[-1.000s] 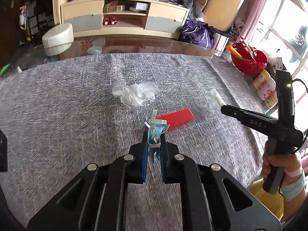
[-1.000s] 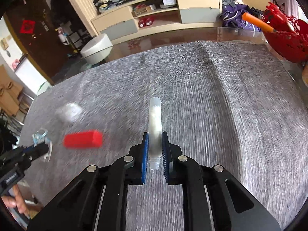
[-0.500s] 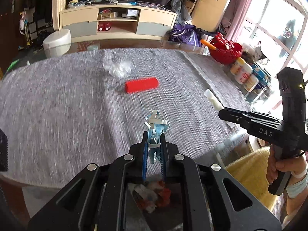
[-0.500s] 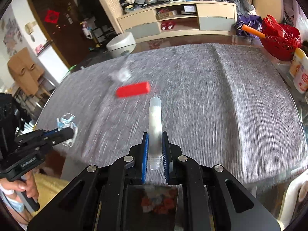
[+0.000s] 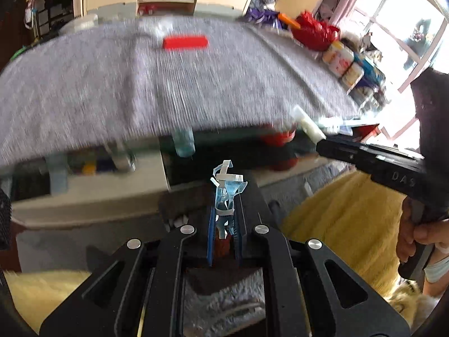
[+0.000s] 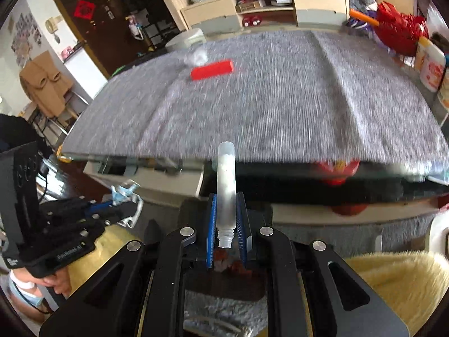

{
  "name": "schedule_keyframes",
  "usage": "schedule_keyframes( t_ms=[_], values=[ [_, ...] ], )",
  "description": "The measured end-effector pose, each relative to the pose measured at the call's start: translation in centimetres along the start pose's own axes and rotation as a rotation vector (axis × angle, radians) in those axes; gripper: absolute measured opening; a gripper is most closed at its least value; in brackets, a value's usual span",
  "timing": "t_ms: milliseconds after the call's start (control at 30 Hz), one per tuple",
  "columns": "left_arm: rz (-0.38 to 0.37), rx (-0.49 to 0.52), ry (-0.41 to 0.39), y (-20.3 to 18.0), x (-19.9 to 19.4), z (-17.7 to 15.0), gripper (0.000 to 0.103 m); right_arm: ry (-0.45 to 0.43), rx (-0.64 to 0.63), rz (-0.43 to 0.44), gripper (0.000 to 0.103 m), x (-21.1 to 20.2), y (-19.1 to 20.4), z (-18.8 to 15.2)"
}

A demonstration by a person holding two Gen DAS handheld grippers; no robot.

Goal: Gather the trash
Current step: 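Lower the clip and white tube into the bin and open both grippers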

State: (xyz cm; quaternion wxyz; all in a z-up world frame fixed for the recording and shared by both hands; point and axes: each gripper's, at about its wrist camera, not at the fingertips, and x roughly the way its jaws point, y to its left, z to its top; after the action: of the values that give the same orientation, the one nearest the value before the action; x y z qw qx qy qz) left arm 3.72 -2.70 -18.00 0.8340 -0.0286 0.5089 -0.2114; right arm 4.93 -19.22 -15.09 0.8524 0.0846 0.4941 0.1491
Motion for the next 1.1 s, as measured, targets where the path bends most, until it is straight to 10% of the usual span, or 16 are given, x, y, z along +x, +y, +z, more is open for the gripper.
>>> schedule_keyframes(
  t_ms=[800, 967, 1100],
  values=[
    [-0.009, -0.082, 0.297, 1.1, 9.9, -6.3, 0.011, 0.247, 0.051, -0.013, 0.016, 9.4, -1.0, -5.4],
    [0.005, -0.092, 0.279, 1.6, 9.6, -6.0, 0.045, 0.254, 0.069, -0.035, 0.018, 9.9, -1.4, -5.2],
    [0.024, -0.101, 0.266, 2.2, 9.1, -5.6, 0.048, 0.239, 0.091, -0.056, 0.06, 9.6, -2.1, -5.0]
  ],
)
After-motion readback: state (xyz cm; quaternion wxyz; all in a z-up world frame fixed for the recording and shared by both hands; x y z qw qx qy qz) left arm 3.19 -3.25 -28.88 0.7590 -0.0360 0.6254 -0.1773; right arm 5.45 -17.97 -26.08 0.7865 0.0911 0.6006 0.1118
